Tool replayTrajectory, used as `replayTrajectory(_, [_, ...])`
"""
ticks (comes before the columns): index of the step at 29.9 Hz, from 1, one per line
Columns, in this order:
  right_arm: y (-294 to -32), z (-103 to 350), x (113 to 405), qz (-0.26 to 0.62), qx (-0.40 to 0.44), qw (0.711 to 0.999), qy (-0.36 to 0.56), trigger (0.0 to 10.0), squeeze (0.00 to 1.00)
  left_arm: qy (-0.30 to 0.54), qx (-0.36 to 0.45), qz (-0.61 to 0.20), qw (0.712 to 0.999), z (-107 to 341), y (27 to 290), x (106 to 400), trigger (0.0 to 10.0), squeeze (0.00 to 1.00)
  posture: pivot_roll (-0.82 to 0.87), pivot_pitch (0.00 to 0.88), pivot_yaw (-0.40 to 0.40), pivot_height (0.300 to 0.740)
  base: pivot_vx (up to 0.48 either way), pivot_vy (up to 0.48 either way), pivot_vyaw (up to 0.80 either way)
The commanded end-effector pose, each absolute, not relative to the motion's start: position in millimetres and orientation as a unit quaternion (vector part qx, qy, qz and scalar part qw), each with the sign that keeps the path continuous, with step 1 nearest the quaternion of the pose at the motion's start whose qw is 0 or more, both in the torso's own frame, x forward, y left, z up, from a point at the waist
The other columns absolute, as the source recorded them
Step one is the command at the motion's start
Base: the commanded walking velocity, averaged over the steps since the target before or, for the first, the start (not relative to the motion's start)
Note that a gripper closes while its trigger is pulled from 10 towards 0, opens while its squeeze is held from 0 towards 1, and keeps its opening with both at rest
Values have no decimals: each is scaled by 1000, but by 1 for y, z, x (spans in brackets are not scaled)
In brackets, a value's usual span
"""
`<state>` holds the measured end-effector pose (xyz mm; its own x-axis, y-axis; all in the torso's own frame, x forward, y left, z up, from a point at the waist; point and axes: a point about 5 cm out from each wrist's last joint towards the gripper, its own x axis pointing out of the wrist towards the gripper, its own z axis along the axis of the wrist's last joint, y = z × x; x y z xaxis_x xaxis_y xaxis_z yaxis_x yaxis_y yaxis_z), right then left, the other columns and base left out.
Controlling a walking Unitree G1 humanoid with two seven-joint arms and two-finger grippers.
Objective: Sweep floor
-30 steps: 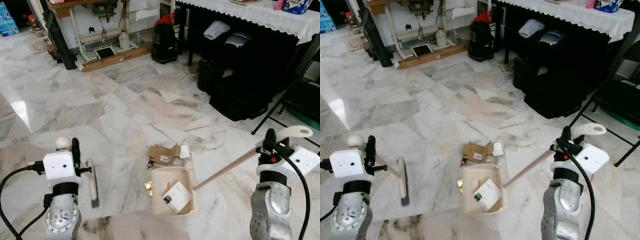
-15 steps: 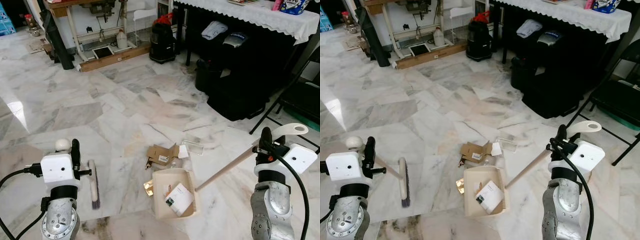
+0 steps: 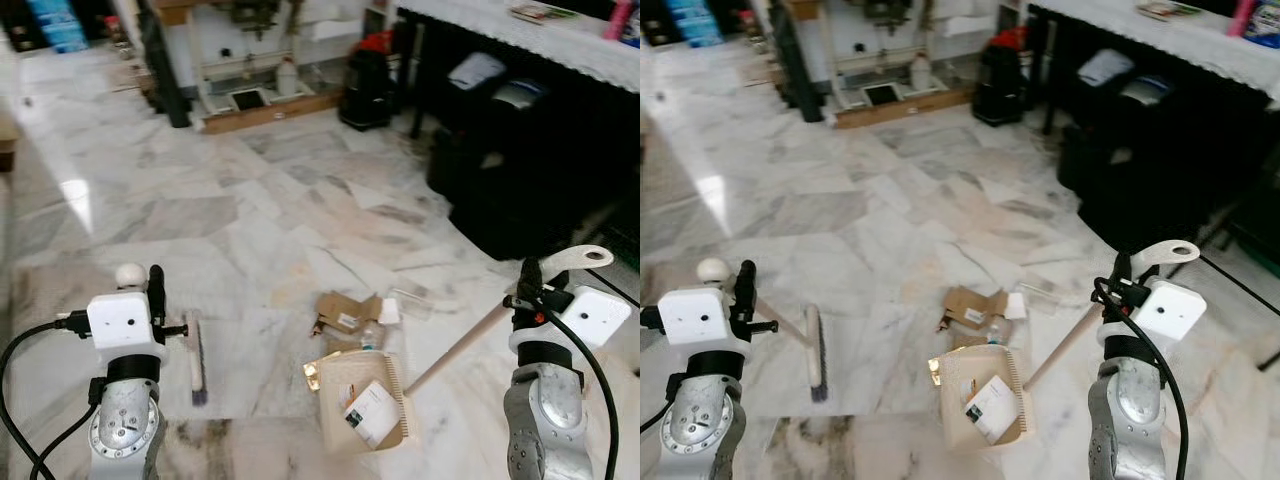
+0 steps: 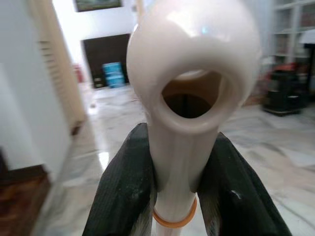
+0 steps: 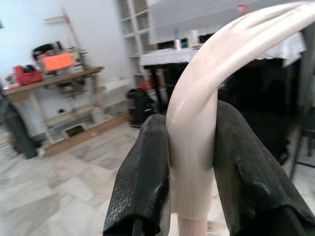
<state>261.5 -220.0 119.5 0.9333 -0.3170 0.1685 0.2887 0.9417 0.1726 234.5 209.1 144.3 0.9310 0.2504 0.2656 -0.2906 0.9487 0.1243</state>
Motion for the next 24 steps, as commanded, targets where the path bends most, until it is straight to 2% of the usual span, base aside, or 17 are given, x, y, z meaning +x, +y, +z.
replayTrajectory(1, [-218,138,264,-149,76,976,-139,10000,0,-147,84,139,976,153,208,236,10000,0,99,0,-14,740,0,0,800])
replayTrajectory(12, [-208,139,264,-113,88,979,-144,10000,0,-139,73,116,981,145,190,235,10000,0,95,0,-11,740,0,0,800])
replayTrajectory(24, [-205,141,265,-104,87,981,-142,10000,0,-142,81,111,980,147,189,237,10000,0,98,0,-12,740,0,0,800])
